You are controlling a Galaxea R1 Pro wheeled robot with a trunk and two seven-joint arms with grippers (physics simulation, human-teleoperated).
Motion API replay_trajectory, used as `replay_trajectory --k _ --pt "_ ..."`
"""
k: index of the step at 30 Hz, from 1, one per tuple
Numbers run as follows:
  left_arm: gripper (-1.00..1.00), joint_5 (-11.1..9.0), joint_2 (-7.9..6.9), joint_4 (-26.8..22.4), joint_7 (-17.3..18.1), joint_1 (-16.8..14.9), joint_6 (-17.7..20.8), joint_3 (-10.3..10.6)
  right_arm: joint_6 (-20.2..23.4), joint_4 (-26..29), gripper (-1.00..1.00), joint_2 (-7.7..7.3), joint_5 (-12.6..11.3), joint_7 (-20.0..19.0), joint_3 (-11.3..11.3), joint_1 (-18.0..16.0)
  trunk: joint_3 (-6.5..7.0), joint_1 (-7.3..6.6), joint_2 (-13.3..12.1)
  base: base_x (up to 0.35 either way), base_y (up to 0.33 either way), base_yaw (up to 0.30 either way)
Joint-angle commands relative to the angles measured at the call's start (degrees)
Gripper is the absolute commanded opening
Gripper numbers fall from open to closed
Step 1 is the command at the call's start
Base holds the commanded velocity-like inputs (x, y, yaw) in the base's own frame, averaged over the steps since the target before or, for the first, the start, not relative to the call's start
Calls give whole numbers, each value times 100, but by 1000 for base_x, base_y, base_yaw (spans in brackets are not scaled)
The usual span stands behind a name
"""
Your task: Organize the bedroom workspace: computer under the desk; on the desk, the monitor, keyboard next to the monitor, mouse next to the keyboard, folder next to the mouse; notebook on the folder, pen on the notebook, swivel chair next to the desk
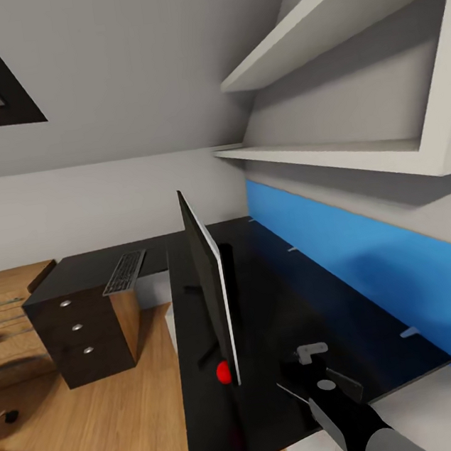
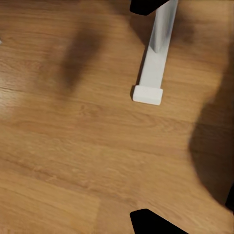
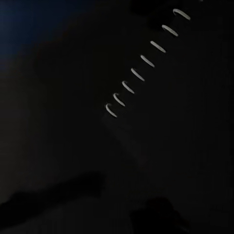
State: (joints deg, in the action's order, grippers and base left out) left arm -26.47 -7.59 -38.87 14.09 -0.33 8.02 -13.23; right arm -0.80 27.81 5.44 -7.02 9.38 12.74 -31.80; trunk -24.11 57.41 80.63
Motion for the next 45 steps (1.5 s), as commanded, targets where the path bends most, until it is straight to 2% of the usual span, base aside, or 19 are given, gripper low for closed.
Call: replay_trajectory --k 1,12,45 --pt "100 -60 3 -7 28 -2 59 -22 -8 -30 100 -7 -98 46 28 -1 -8 -1 3 -52 0 0" --pt "100 -60 4 -7 30 -2 59 -22 -8 -30 100 -4 -98 46 30 -1 -8 -1 3 -128 0 0" --pt "100 -60 3 -7 23 -2 59 -22 -8 -35 100 1 -98 46 35 -1 -8 -1 3 -19 0 0"
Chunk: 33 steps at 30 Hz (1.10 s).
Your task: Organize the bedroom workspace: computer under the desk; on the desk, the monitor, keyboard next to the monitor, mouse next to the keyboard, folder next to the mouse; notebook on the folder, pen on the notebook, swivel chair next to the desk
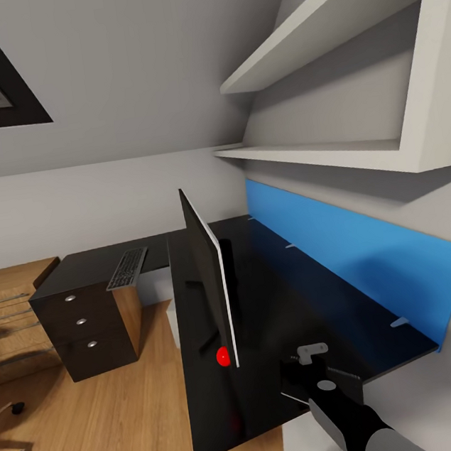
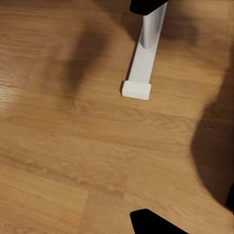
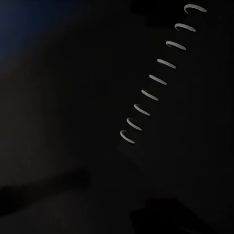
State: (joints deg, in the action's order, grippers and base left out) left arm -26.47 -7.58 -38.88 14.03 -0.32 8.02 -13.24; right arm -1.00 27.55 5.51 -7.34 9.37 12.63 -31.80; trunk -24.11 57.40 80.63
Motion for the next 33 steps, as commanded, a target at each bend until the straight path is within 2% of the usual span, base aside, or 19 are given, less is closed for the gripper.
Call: replay_trajectory --k 1,15,24,27,28,33 --pt "100 -60 3 -6 29 -3 59 -21 12 -8 100 -6 -66 47 46 -1 -8 0 3 0 0 0" --pt "100 -68 28 2 13 -3 59 -21 123 345 100 -33 -74 50 30 3 -8 0 3 0 0 0" --pt "100 -69 29 27 10 -3 59 -18 903 1743 100 -46 -79 54 23 151 -8 0 3 0 0 0" --pt "100 -66 29 106 11 -3 59 -14 1325 2528 100 -59 -79 59 16 529 -8 0 3 0 0 0" --pt "100 -63 29 149 11 -3 59 -13 1518 3013 100 -73 -77 62 13 764 -8 0 3 0 0 0" --pt "100 -61 29 172 12 -3 59 -13 1627 3402 100 -91 -81 60 11 949 -8 0 3 0 0 0"
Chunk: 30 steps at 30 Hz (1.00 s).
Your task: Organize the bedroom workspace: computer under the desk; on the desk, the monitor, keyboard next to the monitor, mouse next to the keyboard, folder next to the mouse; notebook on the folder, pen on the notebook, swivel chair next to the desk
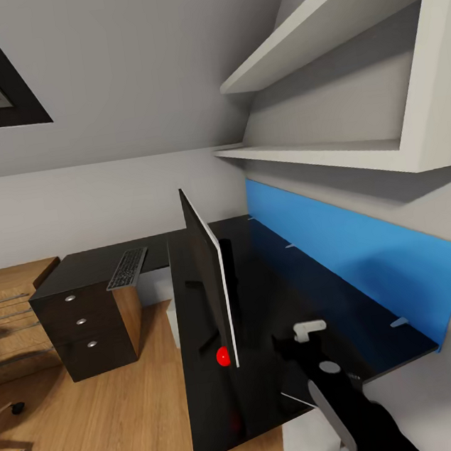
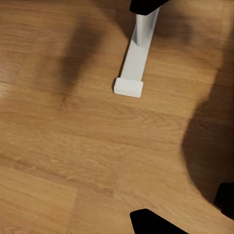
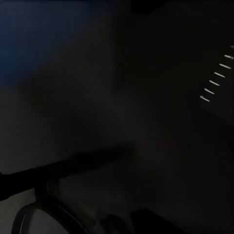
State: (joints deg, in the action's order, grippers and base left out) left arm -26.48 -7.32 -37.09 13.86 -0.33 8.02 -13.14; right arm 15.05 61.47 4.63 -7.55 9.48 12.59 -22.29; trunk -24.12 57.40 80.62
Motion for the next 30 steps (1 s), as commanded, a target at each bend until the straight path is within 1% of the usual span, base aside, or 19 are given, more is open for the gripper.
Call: replay_trajectory --k 1,4,11,15,30 --pt "100 -60 3 -5 29 -3 59 -22 26 32 100 -5 -60 48 16 15 -7 0 4 0 0 0" --pt "100 -55 3 0 29 -3 59 -22 46 106 100 -4 -62 45 22 73 -7 0 4 0 0 0" --pt "100 -54 3 0 29 -3 59 -22 44 117 100 -5 -72 45 24 83 -7 0 4 0 0 0" --pt "100 -52 3 0 29 -3 59 -22 42 119 100 -6 -77 45 24 84 -7 0 4 -106 0 0" --pt "100 -51 3 0 30 -3 59 -22 11 90 100 -6 -87 54 23 84 -7 0 4 -315 0 0"
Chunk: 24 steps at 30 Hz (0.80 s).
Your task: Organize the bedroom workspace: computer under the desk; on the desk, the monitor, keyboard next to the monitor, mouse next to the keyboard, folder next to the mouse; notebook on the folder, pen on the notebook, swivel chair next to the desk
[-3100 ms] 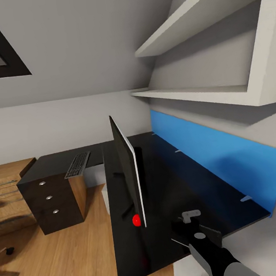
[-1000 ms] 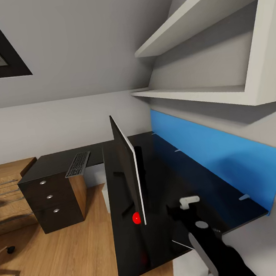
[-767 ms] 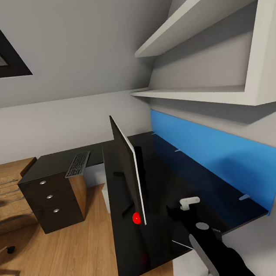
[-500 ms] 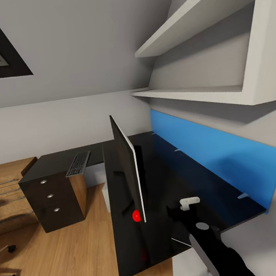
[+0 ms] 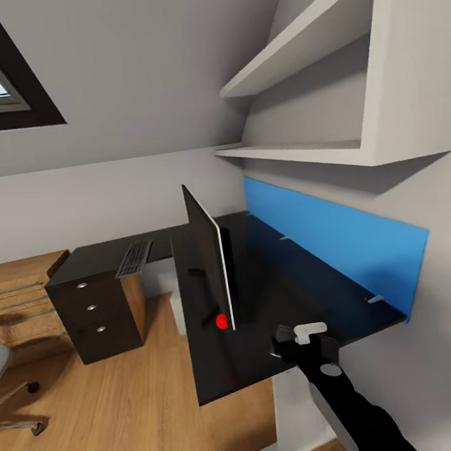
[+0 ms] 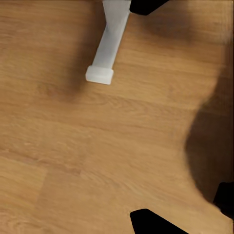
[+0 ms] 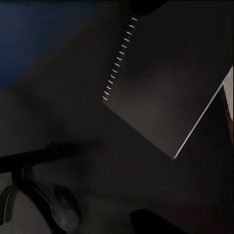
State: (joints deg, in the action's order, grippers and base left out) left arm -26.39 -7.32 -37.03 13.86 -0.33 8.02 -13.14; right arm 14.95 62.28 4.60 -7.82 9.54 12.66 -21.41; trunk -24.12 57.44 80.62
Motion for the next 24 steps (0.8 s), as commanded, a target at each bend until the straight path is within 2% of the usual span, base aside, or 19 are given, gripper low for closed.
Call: replay_trajectory --k 1,19,22,23,24 --pt "100 -59 3 -6 29 -2 59 -22 20 7 100 -3 -60 51 16 -4 -7 -4 4 -336 0 0" --pt "100 -51 3 -6 29 -2 59 -22 -33 -16 100 -4 -82 50 -30 -4 -7 -4 4 -336 -19 0" --pt "100 -46 3 -6 29 -2 56 -22 -250 -49 100 -28 -80 47 -79 -4 -7 -4 4 -299 -159 0" --pt "100 -43 3 -6 32 -2 52 -22 -588 -109 100 -114 -127 18 -272 -4 -7 -4 4 -100 -214 0" --pt "100 -43 3 -6 35 -2 52 -22 -650 -118 100 -131 -165 8 -325 -4 -7 -4 4 -80 -190 0"
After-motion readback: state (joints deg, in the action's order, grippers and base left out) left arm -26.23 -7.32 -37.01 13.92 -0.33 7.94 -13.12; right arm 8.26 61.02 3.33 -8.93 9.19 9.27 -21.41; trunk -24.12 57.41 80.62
